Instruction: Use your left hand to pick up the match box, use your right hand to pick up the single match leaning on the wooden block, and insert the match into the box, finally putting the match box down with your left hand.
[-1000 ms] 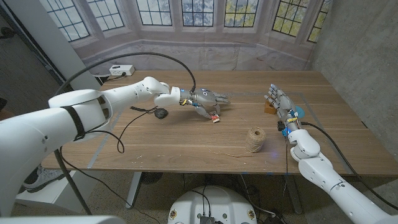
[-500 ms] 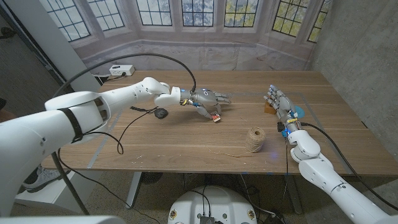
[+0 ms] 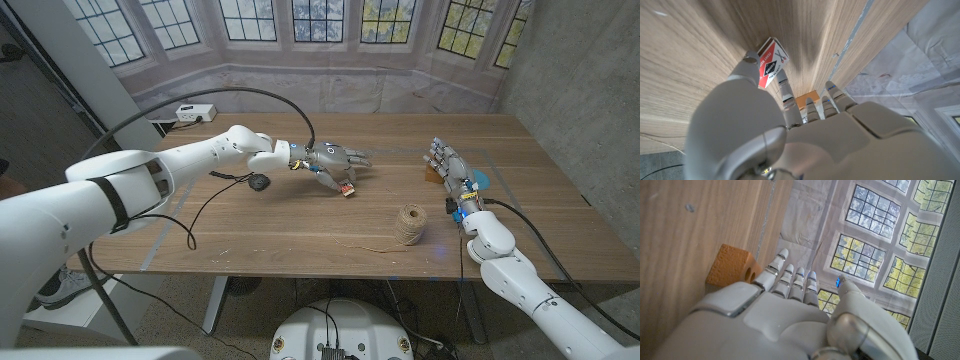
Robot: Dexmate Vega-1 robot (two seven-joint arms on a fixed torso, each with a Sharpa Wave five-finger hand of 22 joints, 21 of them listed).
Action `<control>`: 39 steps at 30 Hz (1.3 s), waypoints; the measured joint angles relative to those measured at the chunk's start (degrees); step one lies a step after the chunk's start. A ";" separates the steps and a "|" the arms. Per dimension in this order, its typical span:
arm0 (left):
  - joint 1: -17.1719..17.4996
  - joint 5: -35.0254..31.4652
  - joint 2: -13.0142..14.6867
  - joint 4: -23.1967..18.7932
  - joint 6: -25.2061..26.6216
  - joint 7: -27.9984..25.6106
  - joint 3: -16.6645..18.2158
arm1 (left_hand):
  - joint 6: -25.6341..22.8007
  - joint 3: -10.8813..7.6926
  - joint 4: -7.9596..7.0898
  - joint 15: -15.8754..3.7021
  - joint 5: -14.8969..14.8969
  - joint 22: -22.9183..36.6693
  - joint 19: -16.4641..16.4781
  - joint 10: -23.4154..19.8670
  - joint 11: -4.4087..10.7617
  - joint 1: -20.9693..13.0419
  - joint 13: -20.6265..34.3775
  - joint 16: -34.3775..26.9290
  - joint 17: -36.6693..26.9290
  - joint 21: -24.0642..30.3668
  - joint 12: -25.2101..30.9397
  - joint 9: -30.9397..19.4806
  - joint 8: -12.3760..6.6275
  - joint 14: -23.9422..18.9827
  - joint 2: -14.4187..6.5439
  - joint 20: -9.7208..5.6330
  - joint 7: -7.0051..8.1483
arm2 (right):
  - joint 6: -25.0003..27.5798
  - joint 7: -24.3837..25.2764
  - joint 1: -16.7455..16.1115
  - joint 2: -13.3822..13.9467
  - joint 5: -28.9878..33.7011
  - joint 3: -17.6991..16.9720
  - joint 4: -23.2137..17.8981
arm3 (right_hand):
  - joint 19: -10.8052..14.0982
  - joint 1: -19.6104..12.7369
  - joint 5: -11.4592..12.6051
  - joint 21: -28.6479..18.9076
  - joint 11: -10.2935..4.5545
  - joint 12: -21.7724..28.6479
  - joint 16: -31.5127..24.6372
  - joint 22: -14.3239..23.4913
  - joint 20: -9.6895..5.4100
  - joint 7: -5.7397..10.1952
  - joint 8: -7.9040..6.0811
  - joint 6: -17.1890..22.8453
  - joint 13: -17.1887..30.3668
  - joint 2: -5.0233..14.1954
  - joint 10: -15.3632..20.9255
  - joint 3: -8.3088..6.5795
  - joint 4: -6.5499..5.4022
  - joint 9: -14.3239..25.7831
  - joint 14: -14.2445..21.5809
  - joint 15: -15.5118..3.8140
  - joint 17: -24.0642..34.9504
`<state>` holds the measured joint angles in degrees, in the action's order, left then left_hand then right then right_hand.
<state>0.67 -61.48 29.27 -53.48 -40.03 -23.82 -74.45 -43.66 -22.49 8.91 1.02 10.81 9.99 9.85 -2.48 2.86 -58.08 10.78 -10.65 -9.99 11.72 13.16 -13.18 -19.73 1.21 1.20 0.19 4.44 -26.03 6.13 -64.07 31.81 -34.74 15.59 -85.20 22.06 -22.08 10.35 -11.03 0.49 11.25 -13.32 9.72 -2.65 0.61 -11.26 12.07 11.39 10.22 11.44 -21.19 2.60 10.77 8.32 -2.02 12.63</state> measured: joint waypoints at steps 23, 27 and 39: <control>1.48 -0.18 1.87 -3.46 0.15 2.05 3.02 | -0.55 0.23 -0.23 -0.10 0.00 0.00 0.19 -0.40 0.21 0.00 0.00 0.00 0.00 0.00 0.02 -0.33 -0.23 -0.10 0.00 -0.20 0.07 | 1.24 -0.24 0.19 0.51 0.12 0.23 -0.84 | 0.00 0.29 0.00 0.00 -0.01 0.00 0.00 0.00 0.00 0.00 0.00 0.00 0.00 -0.31 -0.01 0.00 0.00 0.00 0.00 0.00 0.00; 1.76 0.21 2.15 -4.01 0.30 2.78 3.65 | -0.55 0.23 -0.23 -0.10 0.00 0.00 0.19 -0.40 0.21 0.01 0.00 0.00 0.00 0.00 0.02 -0.32 -0.23 -0.10 0.00 -0.19 0.07 | 1.61 -0.41 0.44 0.71 0.06 0.33 -0.96 | 0.00 0.29 0.00 0.00 -0.01 0.00 0.00 0.00 0.00 0.00 0.00 0.00 0.00 -0.31 -0.01 0.00 0.00 0.00 0.00 0.00 0.00; 2.88 1.42 3.05 -5.90 0.71 4.84 5.75 | -0.55 0.47 0.01 -0.41 0.00 0.00 0.42 -0.39 0.21 -0.46 0.00 0.00 0.00 0.00 -0.24 -0.30 -0.23 -0.41 -0.46 0.03 0.07 | 3.29 -1.25 1.31 1.62 -0.24 0.67 -1.32 | 0.00 0.29 0.00 0.00 -0.01 0.00 0.00 0.00 0.00 0.00 0.00 0.00 0.00 -0.31 -0.01 0.00 0.00 0.00 0.00 0.00 0.00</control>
<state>3.55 -60.06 32.32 -59.38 -39.32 -18.98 -68.70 -44.21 -22.03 8.92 0.61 10.81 9.99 10.27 -2.88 3.07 -58.54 10.78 -10.65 -9.98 11.72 12.92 -13.48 -19.95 0.80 0.74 0.22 4.51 -22.74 4.88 -62.75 33.43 -34.99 16.26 -86.52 22.06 -21.79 10.35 -11.03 0.49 11.25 -13.32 9.72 -2.65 0.61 -11.26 12.07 11.39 9.91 11.43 -21.19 2.60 10.77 8.32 -2.02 12.63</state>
